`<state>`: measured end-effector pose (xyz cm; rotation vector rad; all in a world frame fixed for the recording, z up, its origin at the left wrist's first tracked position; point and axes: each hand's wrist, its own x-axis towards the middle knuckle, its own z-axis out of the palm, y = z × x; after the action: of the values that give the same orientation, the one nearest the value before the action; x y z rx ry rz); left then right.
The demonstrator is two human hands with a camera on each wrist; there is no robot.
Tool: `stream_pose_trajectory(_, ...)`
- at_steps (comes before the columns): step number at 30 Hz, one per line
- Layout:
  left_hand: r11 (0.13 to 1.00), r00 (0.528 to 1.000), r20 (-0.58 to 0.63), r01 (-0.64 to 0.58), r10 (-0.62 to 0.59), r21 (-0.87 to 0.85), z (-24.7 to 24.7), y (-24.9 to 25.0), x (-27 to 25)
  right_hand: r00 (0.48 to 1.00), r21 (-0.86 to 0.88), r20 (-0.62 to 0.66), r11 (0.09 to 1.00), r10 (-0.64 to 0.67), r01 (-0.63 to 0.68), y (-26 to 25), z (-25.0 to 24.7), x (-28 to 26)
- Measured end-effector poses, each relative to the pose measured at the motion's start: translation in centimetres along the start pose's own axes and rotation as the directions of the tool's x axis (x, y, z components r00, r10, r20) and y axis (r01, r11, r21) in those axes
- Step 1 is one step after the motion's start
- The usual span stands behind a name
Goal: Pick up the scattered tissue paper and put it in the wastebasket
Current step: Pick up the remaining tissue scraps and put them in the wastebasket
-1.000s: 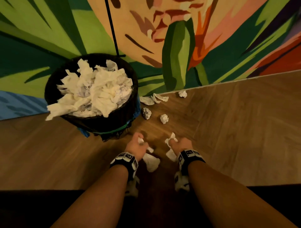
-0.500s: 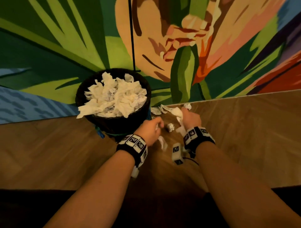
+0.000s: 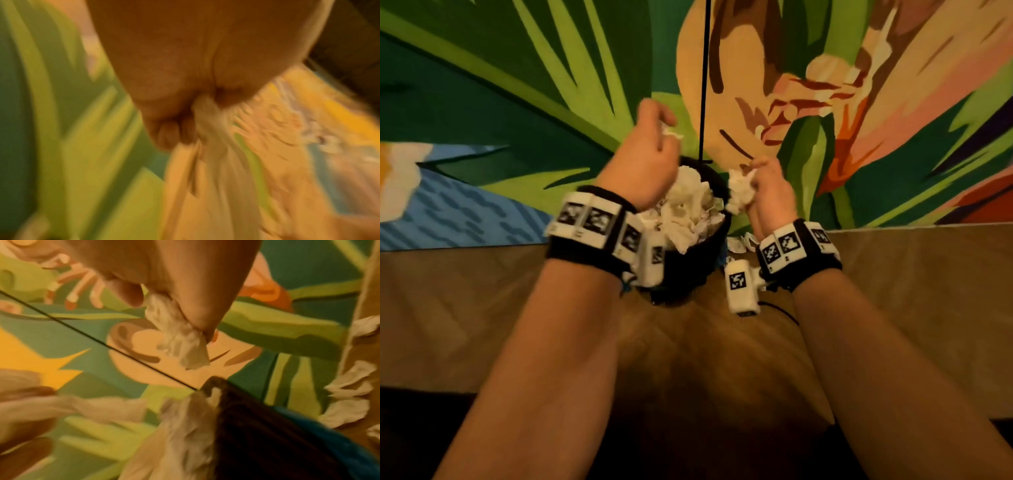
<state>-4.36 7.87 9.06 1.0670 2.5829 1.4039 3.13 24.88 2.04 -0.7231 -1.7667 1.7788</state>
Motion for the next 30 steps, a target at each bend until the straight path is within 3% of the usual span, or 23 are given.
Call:
stream_pose_trajectory(3,0.971,0.985,0.02,0.167,-0.173,0.17,-2.7,-3.4,0.1,0.952,-0.218,0.287,0.96,-0.109,0.176,0.6,2.3,-1.9)
stream_pose_trajectory(5,0.91,0.95,0.06,0.275,-0.308,0.309,-3.2,-5.6,-0.2,0.902,-0.363,0.406,0.879,-0.148,0.308,1.5,3.5,-2.9)
stream_pose_trajectory(7,0.84,0.915,0.105,0.308,-0.39,0.446,-2.9,-7.6,-0.7,0.884,-0.478,0.431,0.784,-0.182,0.395,2.4,4.3,-3.4)
stream_pose_trajectory(9,0.805,0.904,0.114,0.302,-0.411,0.51,-2.2,-9.1,-1.2,0.89,-0.528,0.428,0.755,-0.159,0.389,2.9,4.4,-3.4)
stream_pose_trajectory(12,0.83,0.913,0.071,0.33,-0.401,0.449,-0.8,-10.9,-1.5,0.885,-0.591,0.441,0.696,-0.146,0.409,3.7,4.0,-3.0)
stream_pose_trajectory(15,0.846,0.922,-0.052,0.373,-0.383,0.381,0.6,-11.4,-1.6,0.855,-0.753,0.409,0.411,-0.318,0.513,4.0,4.0,-2.6)
stream_pose_trajectory(16,0.847,0.923,-0.087,0.38,-0.376,0.372,1.1,-11.4,-1.8,0.849,-0.769,0.403,0.377,-0.342,0.517,3.9,4.0,-2.6)
stream_pose_trajectory(20,0.84,0.928,-0.109,0.368,-0.355,0.399,2.5,-11.0,-2.0,0.852,-0.687,0.485,0.518,-0.196,0.51,3.2,4.2,-2.9)
stream_pose_trajectory(24,0.836,0.932,-0.124,0.36,-0.34,0.414,2.7,-10.6,-1.6,0.824,-0.725,0.561,0.436,-0.075,0.533,2.4,4.5,-2.7)
stream_pose_trajectory(27,0.874,0.923,-0.011,0.368,-0.384,0.317,2.1,-9.8,-1.4,0.852,-0.735,0.517,0.469,-0.08,0.49,2.5,4.5,-2.1)
stream_pose_trajectory(30,0.888,0.902,0.187,0.315,-0.39,0.334,0.6,-9.2,-1.1,0.898,-0.76,0.432,0.502,-0.082,0.412,2.9,4.7,-1.6)
